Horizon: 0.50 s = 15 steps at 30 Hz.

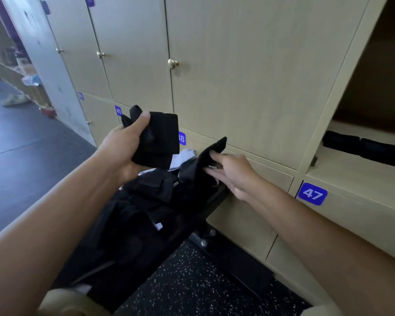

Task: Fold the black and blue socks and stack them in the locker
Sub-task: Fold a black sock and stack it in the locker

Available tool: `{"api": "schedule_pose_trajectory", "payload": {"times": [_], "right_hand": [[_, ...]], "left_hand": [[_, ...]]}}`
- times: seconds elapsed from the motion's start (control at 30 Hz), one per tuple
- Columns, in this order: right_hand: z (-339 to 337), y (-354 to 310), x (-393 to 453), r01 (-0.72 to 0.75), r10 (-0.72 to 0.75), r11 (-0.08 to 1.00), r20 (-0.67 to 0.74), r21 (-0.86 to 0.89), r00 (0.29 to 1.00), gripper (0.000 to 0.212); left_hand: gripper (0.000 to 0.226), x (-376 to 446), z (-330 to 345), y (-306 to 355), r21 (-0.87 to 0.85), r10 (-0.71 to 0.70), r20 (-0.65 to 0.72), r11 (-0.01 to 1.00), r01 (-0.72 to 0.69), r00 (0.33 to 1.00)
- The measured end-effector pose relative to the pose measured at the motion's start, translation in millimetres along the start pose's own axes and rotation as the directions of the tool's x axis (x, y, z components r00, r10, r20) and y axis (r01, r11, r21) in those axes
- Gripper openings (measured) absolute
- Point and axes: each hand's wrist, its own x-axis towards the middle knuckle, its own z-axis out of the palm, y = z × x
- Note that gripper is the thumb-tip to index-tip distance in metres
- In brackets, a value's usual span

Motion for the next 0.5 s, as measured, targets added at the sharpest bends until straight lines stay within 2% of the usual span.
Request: {"api": "schedule_pose_trajectory", "payload": {"times": [0.1, 0.2, 0.27, 0.4, 0.5], "right_hand": [[2, 6, 0, -0.001, 0.001, 1.000, 0.038, -0.011, 0.999, 0.014], [-2, 7, 0, 0.011, -0.015, 0.999, 0.090, 0.036, 0.996, 0.012], [-4, 5, 1, 0.027, -0.033, 0.998, 0.099, 0.060, 0.995, 0.022], [-12, -6, -6, 0.093, -0.091, 0.996, 0.110, -0.014, 0.990, 0.050], [-19, -14, -19, 0.099, -0.078, 0.992, 0.248, -0.076, 0.966, 0.047]], "left_hand": [[0.032, 1, 2, -3, 0.038, -0.014, 0.008, 0.999, 0.013, 1.000], [0.047, -1, 11, -9, 0.071, -0.053, 0.047, 0.996, 0.050, 0.997], [0.050, -3, 17, -13, 0.088, -0.072, 0.084, 0.994, 0.065, 0.994], [0.048, -8, 34, -23, 0.145, -0.123, 0.148, 0.984, 0.102, 0.981], [0.048, -12, 47, -32, 0.182, -0.172, 0.185, 0.974, 0.138, 0.968]]}}
